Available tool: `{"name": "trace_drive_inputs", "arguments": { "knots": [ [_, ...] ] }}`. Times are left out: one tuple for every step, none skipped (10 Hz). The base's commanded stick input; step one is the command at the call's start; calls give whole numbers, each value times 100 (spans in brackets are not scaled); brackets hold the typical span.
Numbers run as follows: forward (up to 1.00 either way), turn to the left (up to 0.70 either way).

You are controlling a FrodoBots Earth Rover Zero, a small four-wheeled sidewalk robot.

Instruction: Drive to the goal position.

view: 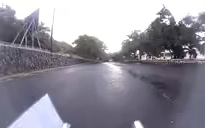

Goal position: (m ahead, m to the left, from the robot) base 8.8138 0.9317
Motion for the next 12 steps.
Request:
{"name": "trace_drive_inputs", "arguments": {
  "knots": [
    [50, -48],
    [50, -12],
    [50, 0],
    [50, 0],
    [50, 0],
    [50, 0],
    [50, 0],
    [50, -24],
    [50, -41],
    [50, -47],
    [50, -50],
    [50, -40]
  ]
}}
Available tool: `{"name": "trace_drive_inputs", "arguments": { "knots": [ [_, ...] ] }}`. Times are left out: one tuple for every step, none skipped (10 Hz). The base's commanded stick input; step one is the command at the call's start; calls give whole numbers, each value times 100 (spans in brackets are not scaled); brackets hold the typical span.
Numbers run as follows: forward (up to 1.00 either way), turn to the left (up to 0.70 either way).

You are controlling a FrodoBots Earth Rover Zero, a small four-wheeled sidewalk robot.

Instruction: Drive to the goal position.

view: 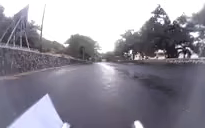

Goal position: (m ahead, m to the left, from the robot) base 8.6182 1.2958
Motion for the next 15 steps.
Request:
{"name": "trace_drive_inputs", "arguments": {
  "knots": [
    [50, 0],
    [50, 0],
    [50, 0],
    [50, 0],
    [50, 0],
    [50, 0],
    [50, 0],
    [50, 0],
    [50, 0],
    [50, 0],
    [50, 0],
    [50, 0],
    [50, 0],
    [50, 0],
    [50, 0]
  ]
}}
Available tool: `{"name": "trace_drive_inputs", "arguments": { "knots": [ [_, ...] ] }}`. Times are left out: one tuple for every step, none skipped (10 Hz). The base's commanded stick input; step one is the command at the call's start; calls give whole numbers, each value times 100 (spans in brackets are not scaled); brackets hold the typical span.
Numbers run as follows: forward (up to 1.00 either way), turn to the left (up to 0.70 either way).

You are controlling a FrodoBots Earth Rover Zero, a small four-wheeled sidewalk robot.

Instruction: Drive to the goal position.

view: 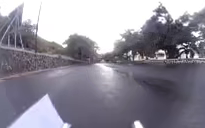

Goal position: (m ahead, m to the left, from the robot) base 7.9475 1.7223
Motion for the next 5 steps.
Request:
{"name": "trace_drive_inputs", "arguments": {
  "knots": [
    [50, 0],
    [50, 0],
    [50, 0],
    [50, 0],
    [50, 0]
  ]
}}
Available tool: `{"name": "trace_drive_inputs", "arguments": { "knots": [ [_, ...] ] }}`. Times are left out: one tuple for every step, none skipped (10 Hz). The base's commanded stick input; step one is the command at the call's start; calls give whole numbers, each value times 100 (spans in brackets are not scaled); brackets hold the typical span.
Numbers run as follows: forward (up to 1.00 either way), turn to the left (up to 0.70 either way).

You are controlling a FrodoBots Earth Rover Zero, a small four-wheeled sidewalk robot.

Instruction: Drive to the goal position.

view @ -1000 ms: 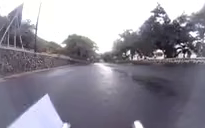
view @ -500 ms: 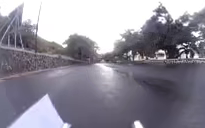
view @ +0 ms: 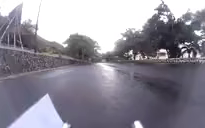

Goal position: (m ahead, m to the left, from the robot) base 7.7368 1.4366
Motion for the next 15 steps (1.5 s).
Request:
{"name": "trace_drive_inputs", "arguments": {
  "knots": [
    [50, 0],
    [50, 0],
    [50, 0],
    [50, 0],
    [50, 0],
    [50, 0],
    [50, 0],
    [50, 0],
    [50, 0],
    [50, 0],
    [50, 0],
    [50, 0],
    [50, 0],
    [50, 0],
    [50, 0]
  ]
}}
